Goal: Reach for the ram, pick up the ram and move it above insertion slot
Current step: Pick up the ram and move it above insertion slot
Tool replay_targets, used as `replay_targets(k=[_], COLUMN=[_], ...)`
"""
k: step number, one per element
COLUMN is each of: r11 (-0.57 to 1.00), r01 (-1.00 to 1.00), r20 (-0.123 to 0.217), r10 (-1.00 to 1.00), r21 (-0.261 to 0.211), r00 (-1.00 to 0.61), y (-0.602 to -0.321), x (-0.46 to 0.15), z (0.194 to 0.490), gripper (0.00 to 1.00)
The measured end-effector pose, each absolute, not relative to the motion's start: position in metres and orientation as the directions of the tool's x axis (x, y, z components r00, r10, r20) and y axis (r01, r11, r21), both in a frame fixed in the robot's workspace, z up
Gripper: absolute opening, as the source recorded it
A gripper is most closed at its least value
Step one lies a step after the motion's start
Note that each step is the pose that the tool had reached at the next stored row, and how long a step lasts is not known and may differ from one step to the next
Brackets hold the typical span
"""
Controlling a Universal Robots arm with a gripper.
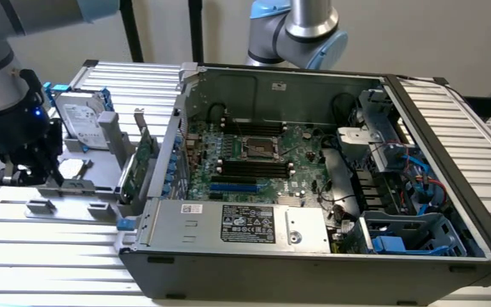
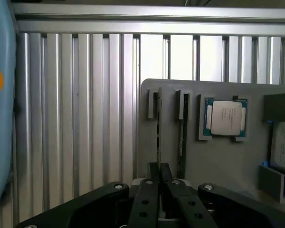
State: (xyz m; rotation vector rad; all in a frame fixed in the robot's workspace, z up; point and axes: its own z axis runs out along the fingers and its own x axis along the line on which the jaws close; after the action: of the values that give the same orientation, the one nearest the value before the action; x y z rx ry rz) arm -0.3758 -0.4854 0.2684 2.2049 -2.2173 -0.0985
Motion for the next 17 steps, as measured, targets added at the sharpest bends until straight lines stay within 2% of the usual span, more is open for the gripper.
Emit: replay_targets(k=[17], r11=[0.0], r01=[-0.998], r20=[-0.047], r10=[-0.999], r21=[0.055], r00=[-0.002], y=[-0.486], x=[-0.336], z=[0.345], gripper=[0.13])
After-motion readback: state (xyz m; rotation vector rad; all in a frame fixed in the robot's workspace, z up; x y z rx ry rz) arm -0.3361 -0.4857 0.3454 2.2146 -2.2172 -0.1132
